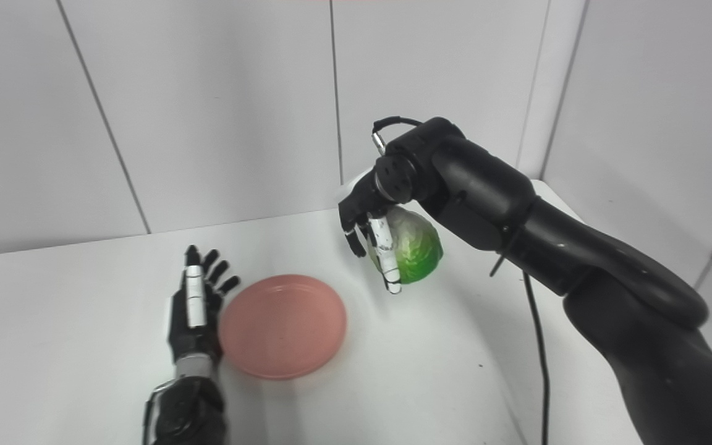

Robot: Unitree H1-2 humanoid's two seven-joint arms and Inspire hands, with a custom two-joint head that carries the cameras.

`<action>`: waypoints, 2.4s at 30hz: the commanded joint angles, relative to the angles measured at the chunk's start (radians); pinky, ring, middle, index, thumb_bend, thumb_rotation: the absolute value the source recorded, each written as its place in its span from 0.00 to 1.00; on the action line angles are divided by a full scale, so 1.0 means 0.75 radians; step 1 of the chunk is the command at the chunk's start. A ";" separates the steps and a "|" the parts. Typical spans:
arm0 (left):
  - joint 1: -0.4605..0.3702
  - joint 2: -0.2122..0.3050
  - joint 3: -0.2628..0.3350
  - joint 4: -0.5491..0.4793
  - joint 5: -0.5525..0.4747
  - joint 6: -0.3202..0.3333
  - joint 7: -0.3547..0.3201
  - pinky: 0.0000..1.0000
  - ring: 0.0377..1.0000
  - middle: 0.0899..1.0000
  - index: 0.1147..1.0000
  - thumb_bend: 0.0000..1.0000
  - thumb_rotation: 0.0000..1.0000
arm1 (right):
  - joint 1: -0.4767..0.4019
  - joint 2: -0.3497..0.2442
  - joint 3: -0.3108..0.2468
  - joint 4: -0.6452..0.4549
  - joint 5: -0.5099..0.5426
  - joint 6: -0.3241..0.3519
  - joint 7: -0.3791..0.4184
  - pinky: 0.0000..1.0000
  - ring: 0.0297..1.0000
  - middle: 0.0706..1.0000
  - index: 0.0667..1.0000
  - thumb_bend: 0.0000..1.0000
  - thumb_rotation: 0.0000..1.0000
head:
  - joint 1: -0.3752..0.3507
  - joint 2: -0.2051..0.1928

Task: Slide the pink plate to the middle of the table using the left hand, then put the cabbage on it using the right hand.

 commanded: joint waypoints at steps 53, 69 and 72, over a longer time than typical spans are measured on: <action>0.102 -0.023 -0.026 0.080 0.044 -0.053 0.091 0.73 0.82 0.84 0.92 0.69 0.81 | 0.164 0.264 -0.130 0.217 -0.145 -0.620 -0.793 1.00 0.98 0.94 0.78 1.00 0.55 | 0.201 0.003; 0.082 0.039 -0.006 -0.017 0.054 -0.025 0.102 0.75 0.84 0.86 0.92 0.75 0.88 | 0.404 0.398 -0.855 0.276 0.540 -0.489 -1.147 0.76 0.87 0.88 0.86 1.00 1.00 | 0.173 0.005; 0.079 0.067 -0.025 -0.040 0.088 -0.053 0.106 0.74 0.85 0.87 0.91 0.71 0.88 | 0.495 0.503 -1.054 0.316 0.769 -0.430 -1.258 0.83 0.88 0.87 0.87 1.00 1.00 | 0.167 0.007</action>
